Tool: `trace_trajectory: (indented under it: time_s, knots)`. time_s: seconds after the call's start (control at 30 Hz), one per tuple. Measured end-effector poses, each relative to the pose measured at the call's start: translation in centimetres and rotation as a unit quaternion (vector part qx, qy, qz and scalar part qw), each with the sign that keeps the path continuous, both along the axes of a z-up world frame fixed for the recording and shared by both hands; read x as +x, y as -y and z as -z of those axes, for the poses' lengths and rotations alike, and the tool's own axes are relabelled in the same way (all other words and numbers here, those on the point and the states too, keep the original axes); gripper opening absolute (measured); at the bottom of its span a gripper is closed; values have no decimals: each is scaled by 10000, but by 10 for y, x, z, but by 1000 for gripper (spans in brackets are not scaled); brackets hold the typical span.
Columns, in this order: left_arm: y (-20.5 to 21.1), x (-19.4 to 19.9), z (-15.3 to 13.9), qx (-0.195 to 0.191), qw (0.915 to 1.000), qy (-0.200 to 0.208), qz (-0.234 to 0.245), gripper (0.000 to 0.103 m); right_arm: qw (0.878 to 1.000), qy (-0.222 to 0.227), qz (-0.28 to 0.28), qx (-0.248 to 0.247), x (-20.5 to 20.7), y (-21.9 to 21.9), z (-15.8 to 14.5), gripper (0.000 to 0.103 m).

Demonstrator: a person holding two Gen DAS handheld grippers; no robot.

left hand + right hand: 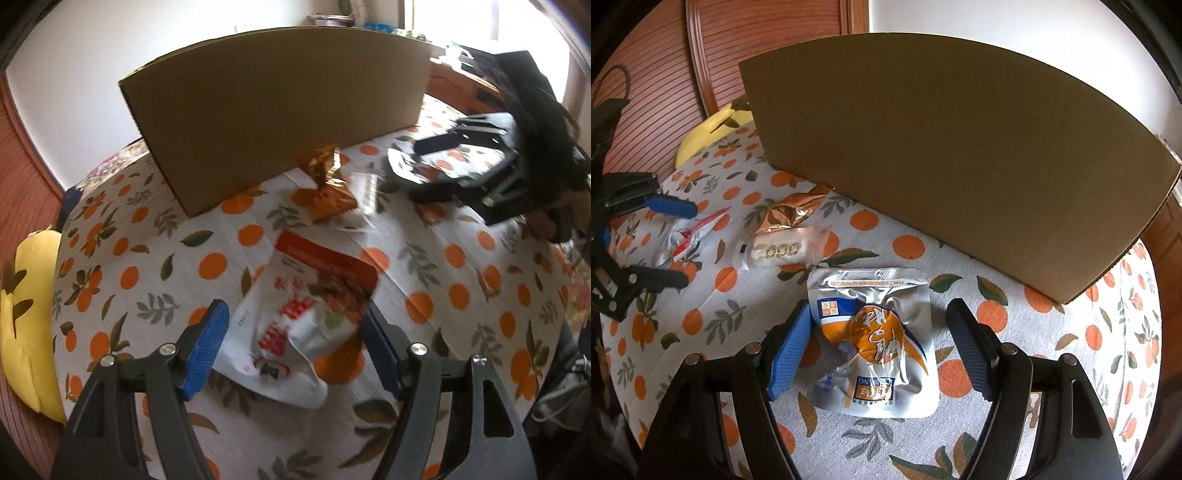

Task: Organize snacks
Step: 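Grasp the orange-white pouch with the right tool while the left tool grasps the red-white packet, then carry both packets over the box and open both tools to drop them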

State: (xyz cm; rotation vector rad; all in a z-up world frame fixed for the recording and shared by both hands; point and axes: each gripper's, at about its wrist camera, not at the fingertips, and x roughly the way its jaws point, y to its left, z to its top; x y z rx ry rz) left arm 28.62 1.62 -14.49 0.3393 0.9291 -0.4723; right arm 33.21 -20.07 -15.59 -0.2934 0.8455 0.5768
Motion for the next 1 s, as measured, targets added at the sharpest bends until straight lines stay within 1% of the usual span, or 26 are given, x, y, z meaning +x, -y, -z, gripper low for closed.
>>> trace_trajectory:
  time_s: [0.17,0.27,0.3,0.4,0.5,0.53,0.57,0.67,0.73,0.83,1.0]
  knots:
    - [-3,6,1,-132,9997,-33,-187,72,10000,-5,0,1,0,0,0,75]
    - [-6,7,3,-362,9988,-141,-285,72,10000,-8,-2,3,0,0,0,76]
    - [-6,8,3,-373,9987,-137,-314,71,10000,-5,0,0,0,0,0,76]
    - [-4,7,3,-376,9984,-123,-409,66,10000,-9,-1,1,0,0,0,76]
    - [-1,2,3,-329,9986,-135,-382,62,10000,-9,0,0,0,0,0,76]
    - [0,0,2,-326,9986,-145,-399,55,10000,-7,0,-2,0,0,0,76]
    - [0,-3,2,-364,9984,-139,-399,54,10000,-7,3,-2,0,0,1,76]
    - [1,-11,2,-403,9983,-148,-393,53,10000,-13,11,-4,1,0,1,76]
    - [3,-18,1,-432,9982,-56,-402,52,10000,-20,36,-12,1,0,1,78]
    - [3,-24,-4,-590,9972,-22,-454,52,10000,-27,41,-28,3,-2,2,79]
    - [6,-31,-12,-733,9961,65,-486,52,10000,-42,49,-36,4,-3,2,80]
